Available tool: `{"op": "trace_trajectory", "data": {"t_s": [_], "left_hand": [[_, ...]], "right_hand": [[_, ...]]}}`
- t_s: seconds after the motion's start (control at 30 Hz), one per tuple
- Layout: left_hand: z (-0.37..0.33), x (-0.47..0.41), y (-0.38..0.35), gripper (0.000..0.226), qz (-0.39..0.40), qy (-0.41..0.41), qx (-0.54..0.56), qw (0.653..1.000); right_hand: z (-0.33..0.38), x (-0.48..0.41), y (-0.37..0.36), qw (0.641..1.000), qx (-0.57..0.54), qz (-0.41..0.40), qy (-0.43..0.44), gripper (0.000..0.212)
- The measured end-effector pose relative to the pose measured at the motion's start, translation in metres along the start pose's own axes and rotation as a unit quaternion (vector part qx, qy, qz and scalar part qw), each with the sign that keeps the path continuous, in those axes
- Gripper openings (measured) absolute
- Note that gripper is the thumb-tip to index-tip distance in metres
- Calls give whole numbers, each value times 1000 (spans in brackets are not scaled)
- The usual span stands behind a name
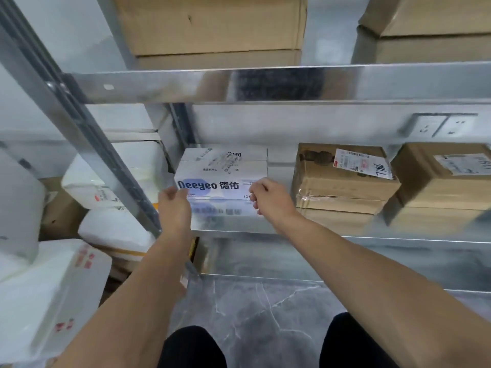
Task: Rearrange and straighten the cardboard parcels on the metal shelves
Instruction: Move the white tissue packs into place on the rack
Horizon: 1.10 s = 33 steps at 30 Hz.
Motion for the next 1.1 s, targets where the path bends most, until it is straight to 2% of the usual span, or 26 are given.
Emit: {"op": "trace_trajectory", "data": {"t_s": [0.17,0.3,0.43,0.57,0.73,0.87,0.97,1.03,1.1], "left_hand": [[12,-28,-3,50,-25,-27,1,999],[23,-42,-20,49,6,-15,40,999],[29,-52,-33,49,33,0,100,994],[31,-64,-45,51,63,3,111,992],[28,-73,-43,20,63,10,129,990],[18,-66,-50,31,87,3,106,990],[21,-68,-48,36,100,-6,105,989],[24,-72,-48,43,117,-15,114,986],[25,-69,-47,40,122,-8,124,985]], "right_hand": [[-22,-24,23,994,31,-93,45,26],[-45,-48,31,990,43,-128,46,28],[-67,-67,22,994,21,-109,12,37],[-72,-76,18,995,5,-96,-11,52],[-81,-87,8,996,-37,-70,-31,53],[-90,-91,-7,993,-102,-29,-47,53],[-95,-92,-8,993,-102,-31,-45,66],[-100,-97,-4,993,-104,-44,-46,88],[-109,-109,-1,992,-111,-48,-44,100]]}}
Point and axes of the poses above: each hand's wrist, its own x-axis away from the middle knuckle, its own y-axis out of the back of the hand, z = x × y, the point moved 9 cm from there along -x, towards the middle knuckle, and after that the axes turned 4 degrees about -x, right-handed, at the moved point
